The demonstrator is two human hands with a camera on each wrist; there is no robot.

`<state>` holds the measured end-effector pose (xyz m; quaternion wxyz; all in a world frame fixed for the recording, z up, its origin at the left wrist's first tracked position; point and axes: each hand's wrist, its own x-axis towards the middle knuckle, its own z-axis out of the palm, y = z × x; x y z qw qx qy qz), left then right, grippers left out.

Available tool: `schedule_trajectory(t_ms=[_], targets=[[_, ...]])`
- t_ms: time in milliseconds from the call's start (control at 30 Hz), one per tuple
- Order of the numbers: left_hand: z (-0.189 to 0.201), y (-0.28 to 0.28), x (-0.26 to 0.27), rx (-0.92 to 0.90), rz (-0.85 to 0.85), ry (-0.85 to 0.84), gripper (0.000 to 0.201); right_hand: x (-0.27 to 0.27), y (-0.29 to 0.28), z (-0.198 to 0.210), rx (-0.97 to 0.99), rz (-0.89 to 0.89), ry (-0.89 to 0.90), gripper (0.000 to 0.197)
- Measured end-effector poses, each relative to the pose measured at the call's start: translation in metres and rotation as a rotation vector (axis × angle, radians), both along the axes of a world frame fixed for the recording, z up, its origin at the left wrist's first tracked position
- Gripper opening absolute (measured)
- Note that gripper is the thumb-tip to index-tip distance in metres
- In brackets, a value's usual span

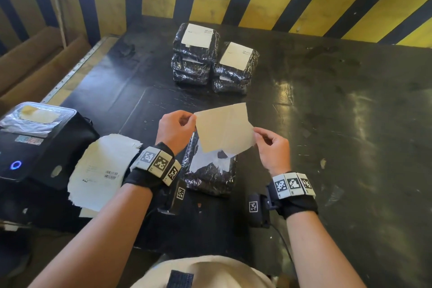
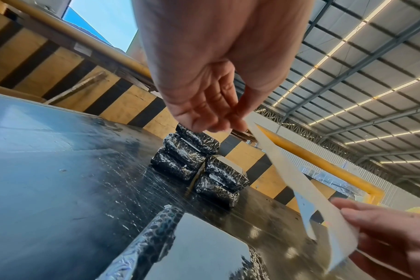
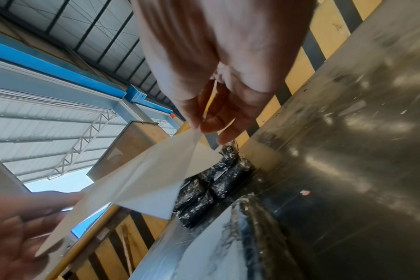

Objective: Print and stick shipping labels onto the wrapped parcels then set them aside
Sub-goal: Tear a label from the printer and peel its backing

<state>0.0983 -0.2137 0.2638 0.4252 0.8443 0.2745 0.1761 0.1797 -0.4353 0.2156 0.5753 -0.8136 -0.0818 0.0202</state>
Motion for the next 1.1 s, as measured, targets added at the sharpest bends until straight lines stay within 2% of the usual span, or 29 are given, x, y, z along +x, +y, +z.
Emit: schedule_trajectory(t_ms=[267,500,1100], targets=[[0.002,-0.008,0.005,0.021,-0.002,0.012,0.023,0.014,-0.036,-0.013,-0.084,-0.112,0.060,0.021],[0.014,-0.002,0.010,0.037,-0.002,0.028,0.023,0.019,-0.056,-0.009,-0.123,-0.200,0.078,0.021],[0.030,0.010,0.023,0.018,0.100,-0.068,0.013,0.028,-0.073,-0.030,-0.140,-0.512,0.158,0.022]])
